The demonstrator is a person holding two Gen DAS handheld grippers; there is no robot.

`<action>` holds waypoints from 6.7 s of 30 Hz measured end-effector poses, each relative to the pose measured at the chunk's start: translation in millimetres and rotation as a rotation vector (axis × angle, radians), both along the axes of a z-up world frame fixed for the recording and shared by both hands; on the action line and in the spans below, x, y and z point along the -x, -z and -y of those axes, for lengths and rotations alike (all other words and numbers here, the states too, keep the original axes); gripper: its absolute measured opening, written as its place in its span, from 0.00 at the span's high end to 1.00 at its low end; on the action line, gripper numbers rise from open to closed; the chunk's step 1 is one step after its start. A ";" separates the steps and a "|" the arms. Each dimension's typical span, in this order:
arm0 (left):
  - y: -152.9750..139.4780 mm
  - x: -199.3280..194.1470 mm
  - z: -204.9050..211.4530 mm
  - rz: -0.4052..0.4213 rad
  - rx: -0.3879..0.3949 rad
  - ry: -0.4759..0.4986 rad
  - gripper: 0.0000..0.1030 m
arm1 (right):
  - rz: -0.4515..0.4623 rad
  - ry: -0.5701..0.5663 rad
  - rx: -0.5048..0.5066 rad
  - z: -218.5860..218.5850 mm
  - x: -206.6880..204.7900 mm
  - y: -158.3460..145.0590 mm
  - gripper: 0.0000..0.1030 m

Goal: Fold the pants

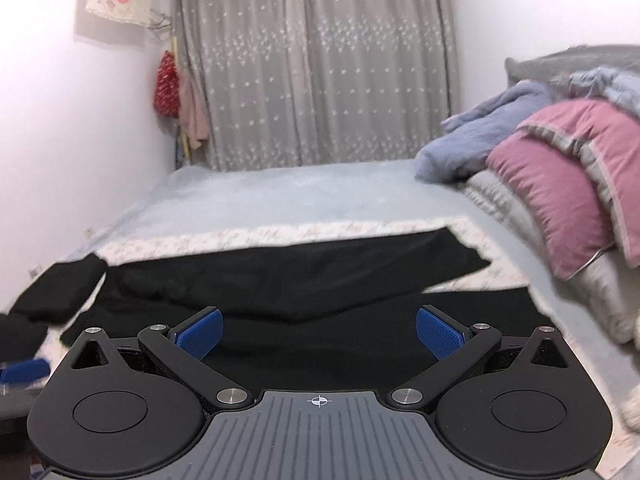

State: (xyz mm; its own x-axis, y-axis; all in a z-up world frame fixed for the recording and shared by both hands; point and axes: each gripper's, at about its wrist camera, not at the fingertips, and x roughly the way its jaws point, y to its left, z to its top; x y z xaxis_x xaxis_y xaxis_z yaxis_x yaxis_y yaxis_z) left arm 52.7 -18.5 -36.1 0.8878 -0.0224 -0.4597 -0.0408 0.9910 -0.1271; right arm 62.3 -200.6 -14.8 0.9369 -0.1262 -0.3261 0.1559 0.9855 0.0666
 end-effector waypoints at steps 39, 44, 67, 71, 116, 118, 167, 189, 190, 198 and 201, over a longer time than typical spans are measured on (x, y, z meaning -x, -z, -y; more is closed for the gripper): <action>42.0 -11.7 -1.6 -0.182 0.015 0.026 0.00 | -0.174 0.091 -0.131 23.7 -7.6 67.2 0.00; 14.2 8.5 -18.3 -0.217 0.203 0.045 0.00 | -0.172 0.101 -0.138 29.9 -5.1 66.3 0.00; -92.2 36.9 -3.0 -0.140 0.106 0.150 0.00 | -0.250 0.127 -0.118 41.3 -36.0 84.0 0.00; -91.8 24.8 -15.8 -0.131 0.153 0.184 0.00 | -0.266 0.150 -0.104 44.3 -45.5 84.4 0.00; 89.4 -482.3 -285.8 -0.637 0.003 -0.237 0.00 | -0.473 0.346 -0.383 363.7 -461.4 115.4 0.00; 97.3 -492.5 -280.2 -0.661 -0.036 -0.236 0.00 | -0.456 0.347 -0.350 371.9 -482.2 106.0 0.00; 42.8 -312.6 -265.3 0.016 0.086 -0.022 0.70 | 0.108 0.276 0.027 335.6 -276.8 -18.3 0.99; 104.8 -197.8 -335.5 -0.180 0.616 -0.062 0.16 | -0.221 0.308 -0.334 324.9 -93.4 116.7 0.98; 105.4 -197.3 -333.3 -0.181 0.637 -0.062 0.11 | -0.235 0.310 -0.341 327.4 -96.9 115.9 0.98; 102.5 -240.4 -307.0 -0.258 0.572 -0.186 0.56 | -0.269 0.331 -0.391 339.6 -116.1 122.0 0.98; 90.9 -258.9 -311.9 -0.289 0.530 -0.193 0.75 | -0.279 0.328 -0.379 341.7 -124.5 115.6 0.98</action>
State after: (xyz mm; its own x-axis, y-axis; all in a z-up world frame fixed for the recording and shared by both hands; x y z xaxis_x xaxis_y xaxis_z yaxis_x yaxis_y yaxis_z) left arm 311.7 293.3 -127.1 0.7404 -0.1649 -0.6516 -0.3182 0.7679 -0.5559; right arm 186.7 -542.4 -130.4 0.7403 -0.2218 -0.6347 0.5117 0.7982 0.3179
